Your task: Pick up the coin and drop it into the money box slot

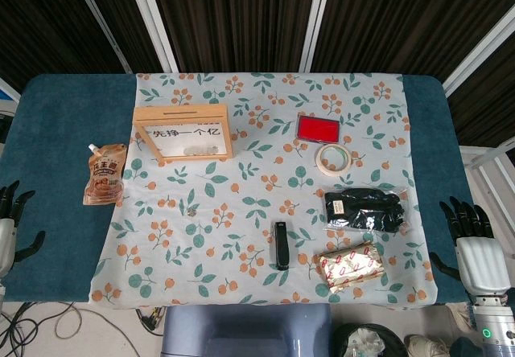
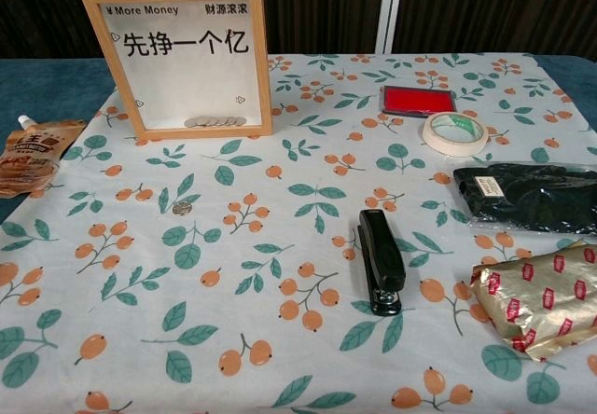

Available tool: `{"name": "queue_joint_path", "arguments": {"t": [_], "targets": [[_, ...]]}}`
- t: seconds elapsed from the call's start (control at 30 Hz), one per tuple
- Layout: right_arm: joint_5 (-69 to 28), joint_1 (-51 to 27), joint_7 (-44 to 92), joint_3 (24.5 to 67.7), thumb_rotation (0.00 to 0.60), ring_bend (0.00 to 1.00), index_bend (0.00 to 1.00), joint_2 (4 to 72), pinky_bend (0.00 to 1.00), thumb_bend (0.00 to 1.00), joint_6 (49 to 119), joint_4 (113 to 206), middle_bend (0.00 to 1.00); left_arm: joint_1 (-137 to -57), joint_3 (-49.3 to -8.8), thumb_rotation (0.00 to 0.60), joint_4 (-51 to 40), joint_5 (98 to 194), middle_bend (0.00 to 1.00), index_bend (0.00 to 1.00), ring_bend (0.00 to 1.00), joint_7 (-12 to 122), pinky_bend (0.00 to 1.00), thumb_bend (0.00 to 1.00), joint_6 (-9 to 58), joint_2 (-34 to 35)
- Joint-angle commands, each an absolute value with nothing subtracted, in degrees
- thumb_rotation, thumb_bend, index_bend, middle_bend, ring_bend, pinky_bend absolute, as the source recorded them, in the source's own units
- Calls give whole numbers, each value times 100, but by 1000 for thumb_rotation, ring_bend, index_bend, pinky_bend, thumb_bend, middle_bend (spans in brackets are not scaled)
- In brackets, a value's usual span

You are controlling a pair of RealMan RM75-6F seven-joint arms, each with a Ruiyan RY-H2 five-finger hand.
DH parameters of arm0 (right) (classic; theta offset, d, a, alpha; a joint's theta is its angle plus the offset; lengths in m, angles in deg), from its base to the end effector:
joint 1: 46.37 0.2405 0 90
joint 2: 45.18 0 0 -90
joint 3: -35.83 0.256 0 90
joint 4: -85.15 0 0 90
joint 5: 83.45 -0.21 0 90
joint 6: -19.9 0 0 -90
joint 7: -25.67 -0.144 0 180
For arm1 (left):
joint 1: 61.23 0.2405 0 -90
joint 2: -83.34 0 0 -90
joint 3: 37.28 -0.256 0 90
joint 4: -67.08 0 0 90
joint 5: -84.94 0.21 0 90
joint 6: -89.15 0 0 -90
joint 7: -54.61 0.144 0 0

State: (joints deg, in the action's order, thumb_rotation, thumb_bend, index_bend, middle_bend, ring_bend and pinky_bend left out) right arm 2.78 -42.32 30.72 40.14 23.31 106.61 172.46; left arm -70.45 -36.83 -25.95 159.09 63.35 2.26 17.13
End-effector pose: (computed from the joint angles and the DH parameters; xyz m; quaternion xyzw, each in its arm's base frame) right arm -0.3200 -0.1825 0.1498 0.5979 -0.3468 0.3717 0.6197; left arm -0.3208 0.1939 0.1550 -0.5707 -0.3846 -0.3343 0.6439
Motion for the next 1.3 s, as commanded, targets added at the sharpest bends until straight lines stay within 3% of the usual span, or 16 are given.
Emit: {"name": "queue_joint_path", "arguments": {"t": [0.03, 0.6, 0.8, 1.03, 1.3], "targets": [[258, -4240, 3081, 4029, 600, 0, 0, 2329, 0, 300, 10676, 17246, 0, -7033, -3676, 600, -2597, 15950, 0, 167, 0, 6370, 0, 279, 250, 1697], [180, -4253, 3133, 4061, 600, 0, 0, 2302, 0, 300, 10674, 17291, 0, -6953, -3585, 600, -2684, 15965, 0, 164, 0, 6421, 0, 241, 415, 1744], [137, -4273, 3130, 4100, 600, 0, 0, 2278, 0, 300, 10721, 17318, 0, -7085, -3544, 600, -2746, 16003, 0, 205, 0, 6313, 0, 234, 734, 1781], [99, -4270, 3138, 4107, 600, 0, 0, 2288, 0, 300, 10693, 17313, 0, -7937, -3125, 600, -3030, 15604, 0, 216, 0, 6952, 0, 185, 1866, 1890], [65, -4261, 3150, 4129, 600, 0, 0, 2310, 0, 300, 10679, 17291, 0, -9197, -2641, 600, -3050, 14493, 0, 260, 0, 8142, 0, 185, 3194, 1254]]}}
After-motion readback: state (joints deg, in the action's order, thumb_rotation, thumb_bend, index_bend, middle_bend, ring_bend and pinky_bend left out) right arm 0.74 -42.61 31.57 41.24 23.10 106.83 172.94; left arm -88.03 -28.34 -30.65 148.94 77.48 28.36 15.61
